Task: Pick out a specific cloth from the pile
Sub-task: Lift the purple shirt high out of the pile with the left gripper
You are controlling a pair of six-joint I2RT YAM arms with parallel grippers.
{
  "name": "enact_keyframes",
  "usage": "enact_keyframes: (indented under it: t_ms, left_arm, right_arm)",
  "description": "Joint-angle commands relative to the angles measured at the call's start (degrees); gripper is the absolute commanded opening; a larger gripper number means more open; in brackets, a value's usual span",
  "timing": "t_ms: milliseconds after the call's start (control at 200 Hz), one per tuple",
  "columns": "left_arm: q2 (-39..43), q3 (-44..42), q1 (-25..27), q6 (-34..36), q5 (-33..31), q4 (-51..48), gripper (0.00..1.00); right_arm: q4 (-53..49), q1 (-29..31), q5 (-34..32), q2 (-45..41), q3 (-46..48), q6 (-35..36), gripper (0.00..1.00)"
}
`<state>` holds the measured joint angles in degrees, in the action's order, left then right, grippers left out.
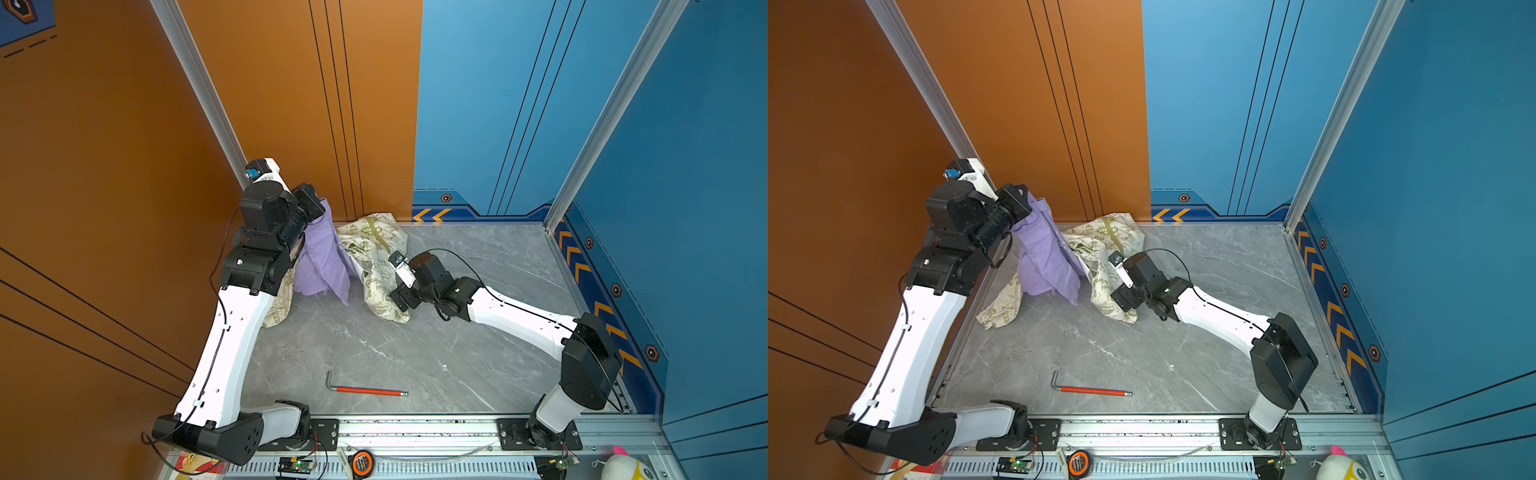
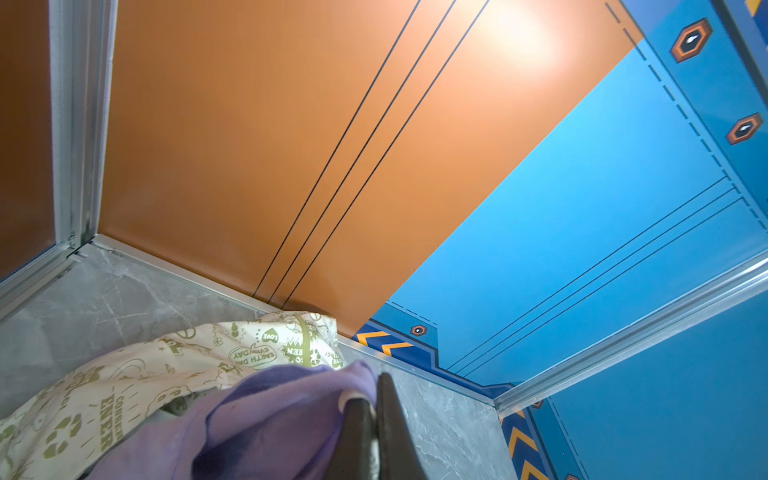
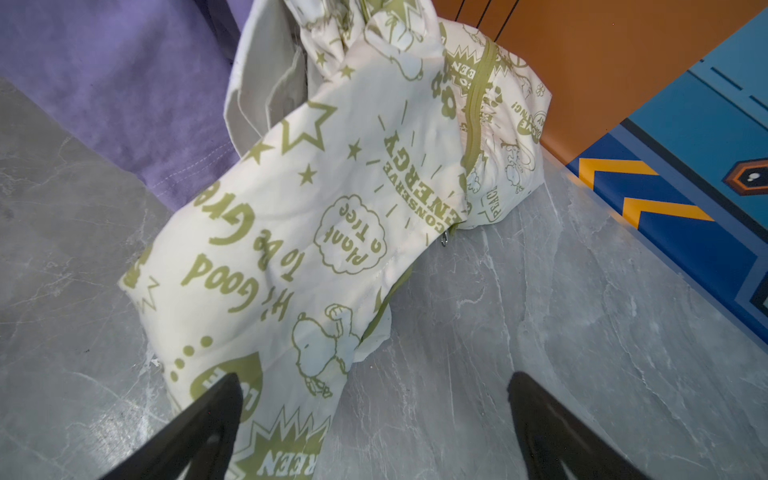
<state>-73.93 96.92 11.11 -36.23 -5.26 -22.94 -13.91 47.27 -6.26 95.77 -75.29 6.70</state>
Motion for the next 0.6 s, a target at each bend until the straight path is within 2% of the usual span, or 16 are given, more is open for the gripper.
enact_keyframes:
  t_ms: [0,150,315,596]
  left_arm:
    - [0.16,4.21,-0.08,0.59,3.30,10.17,0.00]
    - [-2.24,9.62,-0.20,2.45,8.36,14.34,0.00]
    - [-6.31,17.82,-0.61,4.24,12.21,14.27,0.00]
    - [-12.35,23.96,-1.36,-2.17,16.73,18.60,0.00]
  right_arm:
    - [0.28,-0.05,-1.35,0.65,-1.78,0.95,1.00]
    - [0.30,-0.41,-1.74,0.86,-2.45,1.02,1.00]
    - [0.34,-0.77,-2.85,1.43,-3.78,1.89,1.00]
    - [0.47,-1.89,-5.77,0.14,-4.10,2.00,1.00]
